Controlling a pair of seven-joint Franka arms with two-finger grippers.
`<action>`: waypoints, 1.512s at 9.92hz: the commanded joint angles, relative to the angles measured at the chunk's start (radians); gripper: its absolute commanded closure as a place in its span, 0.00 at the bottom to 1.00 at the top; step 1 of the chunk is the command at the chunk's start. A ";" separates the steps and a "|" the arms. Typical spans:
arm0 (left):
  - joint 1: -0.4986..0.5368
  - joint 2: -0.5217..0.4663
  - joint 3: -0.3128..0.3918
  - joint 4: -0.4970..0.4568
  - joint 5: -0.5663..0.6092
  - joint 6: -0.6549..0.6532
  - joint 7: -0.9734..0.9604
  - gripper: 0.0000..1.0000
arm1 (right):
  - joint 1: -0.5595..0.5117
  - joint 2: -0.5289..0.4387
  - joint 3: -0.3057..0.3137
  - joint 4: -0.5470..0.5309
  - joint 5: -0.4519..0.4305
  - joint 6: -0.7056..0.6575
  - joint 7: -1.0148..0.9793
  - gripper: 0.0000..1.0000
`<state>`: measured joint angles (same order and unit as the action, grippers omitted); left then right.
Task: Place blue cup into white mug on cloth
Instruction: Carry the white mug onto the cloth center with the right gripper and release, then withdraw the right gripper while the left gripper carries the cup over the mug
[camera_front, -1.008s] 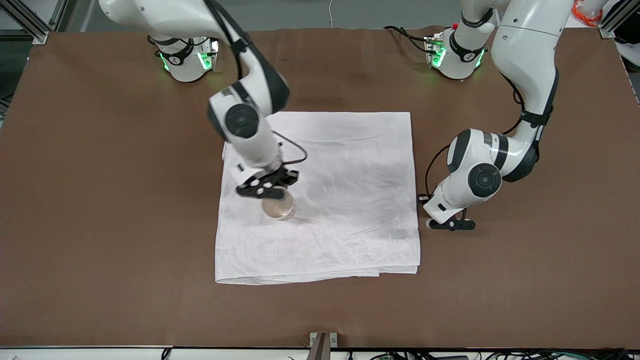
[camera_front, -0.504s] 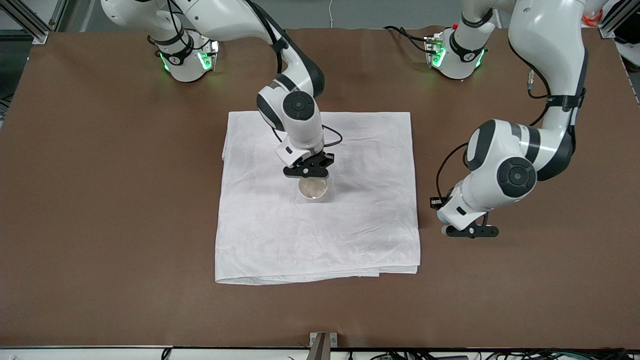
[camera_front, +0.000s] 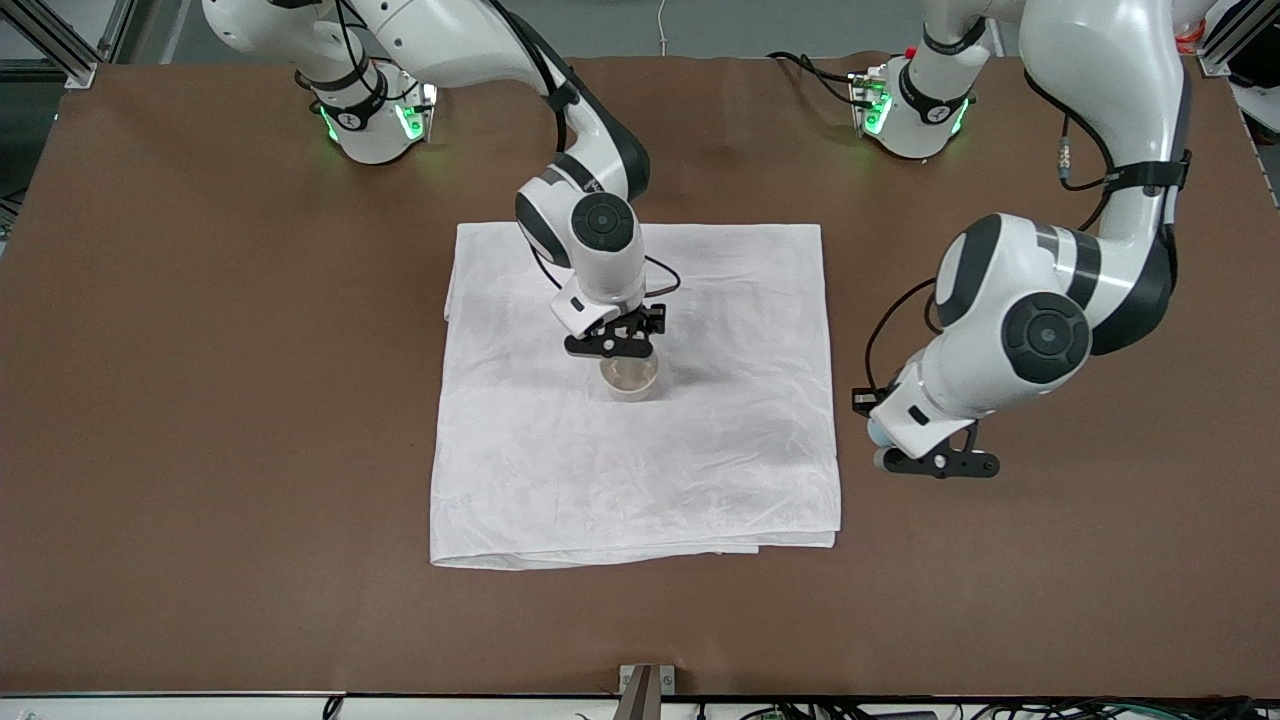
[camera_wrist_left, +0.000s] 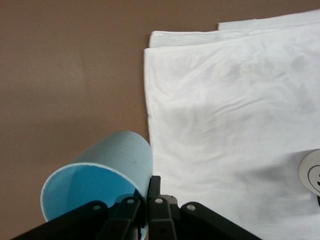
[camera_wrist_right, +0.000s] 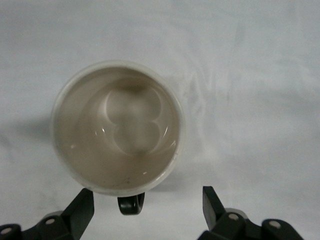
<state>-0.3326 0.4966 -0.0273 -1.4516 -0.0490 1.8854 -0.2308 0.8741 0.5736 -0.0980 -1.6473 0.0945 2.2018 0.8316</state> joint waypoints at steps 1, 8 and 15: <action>-0.070 0.053 0.003 0.092 0.008 -0.019 0.005 1.00 | -0.050 -0.198 -0.003 -0.028 -0.007 -0.149 -0.031 0.00; -0.267 0.082 -0.005 0.125 0.001 0.070 0.011 1.00 | -0.605 -0.537 -0.023 0.050 -0.115 -0.634 -0.647 0.00; -0.434 0.141 -0.014 0.148 0.003 0.144 0.102 1.00 | -0.721 -0.531 -0.022 0.204 -0.110 -0.695 -0.677 0.00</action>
<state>-0.7435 0.6121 -0.0438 -1.3406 -0.0494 2.0209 -0.1470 0.1807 0.0349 -0.1380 -1.4561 -0.0089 1.5138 0.1523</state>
